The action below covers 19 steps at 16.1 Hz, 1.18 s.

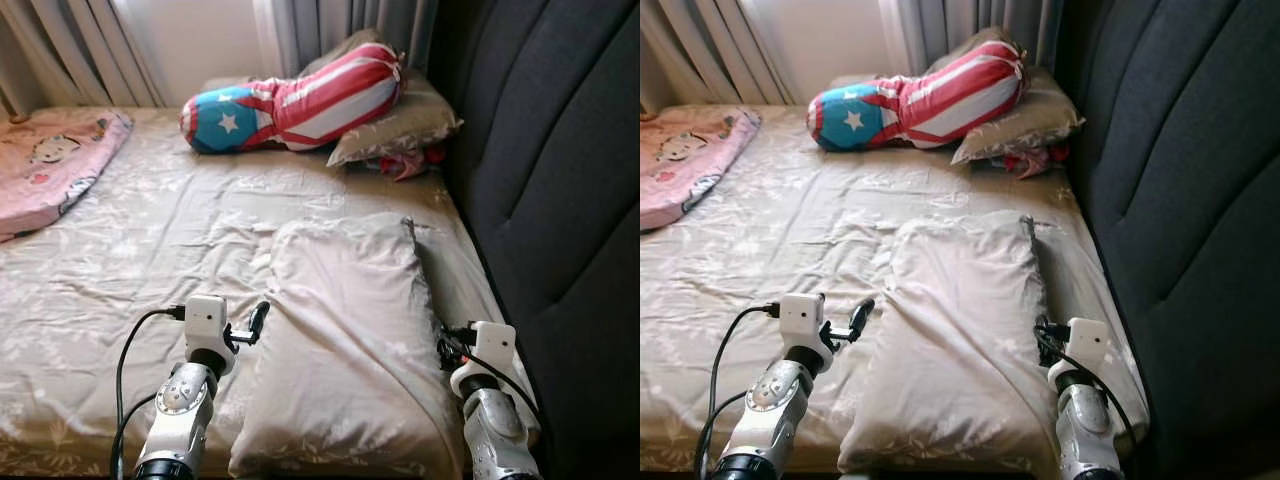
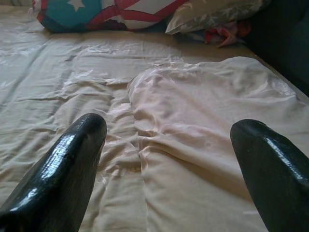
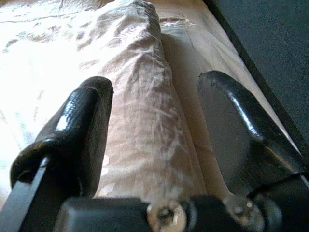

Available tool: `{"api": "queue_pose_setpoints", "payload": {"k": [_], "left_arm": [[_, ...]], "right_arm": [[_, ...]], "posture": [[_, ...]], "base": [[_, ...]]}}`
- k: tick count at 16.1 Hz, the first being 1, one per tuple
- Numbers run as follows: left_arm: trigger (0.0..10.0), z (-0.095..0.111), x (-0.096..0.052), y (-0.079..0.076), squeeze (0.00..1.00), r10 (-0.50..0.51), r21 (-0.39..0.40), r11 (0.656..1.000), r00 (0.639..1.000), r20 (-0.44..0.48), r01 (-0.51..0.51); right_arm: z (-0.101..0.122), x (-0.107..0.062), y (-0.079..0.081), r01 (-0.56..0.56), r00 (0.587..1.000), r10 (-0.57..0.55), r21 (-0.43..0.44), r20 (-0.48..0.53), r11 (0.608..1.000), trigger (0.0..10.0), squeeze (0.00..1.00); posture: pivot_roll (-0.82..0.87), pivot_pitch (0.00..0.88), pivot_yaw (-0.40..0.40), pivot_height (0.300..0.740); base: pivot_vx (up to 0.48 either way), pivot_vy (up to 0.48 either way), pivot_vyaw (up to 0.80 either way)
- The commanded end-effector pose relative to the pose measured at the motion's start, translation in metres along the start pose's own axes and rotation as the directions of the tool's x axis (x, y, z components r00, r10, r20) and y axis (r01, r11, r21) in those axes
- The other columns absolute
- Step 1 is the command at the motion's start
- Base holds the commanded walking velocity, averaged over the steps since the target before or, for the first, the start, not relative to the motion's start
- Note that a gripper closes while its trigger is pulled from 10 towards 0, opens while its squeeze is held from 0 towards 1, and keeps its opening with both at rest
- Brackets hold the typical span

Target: Clean up the room

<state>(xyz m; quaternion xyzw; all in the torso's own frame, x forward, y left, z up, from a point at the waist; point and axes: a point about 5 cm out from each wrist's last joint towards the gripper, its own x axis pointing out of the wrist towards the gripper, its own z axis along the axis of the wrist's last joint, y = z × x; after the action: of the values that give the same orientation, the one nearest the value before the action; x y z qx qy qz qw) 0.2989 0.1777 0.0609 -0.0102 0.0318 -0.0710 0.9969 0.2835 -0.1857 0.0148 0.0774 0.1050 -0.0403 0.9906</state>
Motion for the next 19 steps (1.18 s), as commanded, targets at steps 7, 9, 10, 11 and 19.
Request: {"api": "queue_pose_setpoints", "payload": {"k": [7, 9, 10, 11, 19], "left_arm": [[10.0, 0.002, 0.0, 0.003, 0.0, -0.015, 0.023, 1.0, 1.0, -0.01, 0.015], [10.0, 0.006, 0.0, 0.005, 0.0, -0.017, 0.03, 0.999, 1.0, -0.002, 0.018], [10.0, 0.008, 0.0, 0.007, 0.0, -0.018, 0.034, 0.999, 1.0, 0.001, 0.018], [10.0, 0.009, -0.001, 0.008, 0.0, -0.019, 0.038, 0.999, 1.0, 0.001, 0.019], [10.0, 0.013, -0.011, 0.01, 0.0, -0.042, 0.06, 0.997, 0.999, -0.018, 0.043]], "right_arm": [[-0.038, -0.01, -0.012, 0.12, 0.958, -0.126, -0.04, -0.258, 0.992, 10.0, 0.0], [-0.041, -0.009, -0.012, 0.146, 0.941, -0.137, 0.004, -0.309, 0.989, 10.0, 1.0], [-0.043, -0.008, -0.013, 0.165, 0.929, -0.15, 0.015, -0.339, 0.986, 10.0, 1.0], [-0.044, -0.008, -0.013, 0.177, 0.922, -0.153, 0.035, -0.355, 0.984, 10.0, 1.0], [-0.059, -0.017, -0.013, 0.19, 0.88, -0.161, 0.019, -0.447, 0.982, 10.0, 1.0]], "posture": [[0.03, 0.0, 0.02, 0.7], [0.05, 0.0, 0.025, 0.7], [0.06, 0.0, 0.029, 0.7], [0.07, 0.0, 0.033, 0.7], [0.11, 0.039, 0.072, 0.7]], "base": [[0.0, 0.0, 0.0], [0.0, 0.0, 0.0], [0.0, 0.0, 0.0], [0.0, 0.0, 0.0], [0.0, 0.0, 0.0]]}}
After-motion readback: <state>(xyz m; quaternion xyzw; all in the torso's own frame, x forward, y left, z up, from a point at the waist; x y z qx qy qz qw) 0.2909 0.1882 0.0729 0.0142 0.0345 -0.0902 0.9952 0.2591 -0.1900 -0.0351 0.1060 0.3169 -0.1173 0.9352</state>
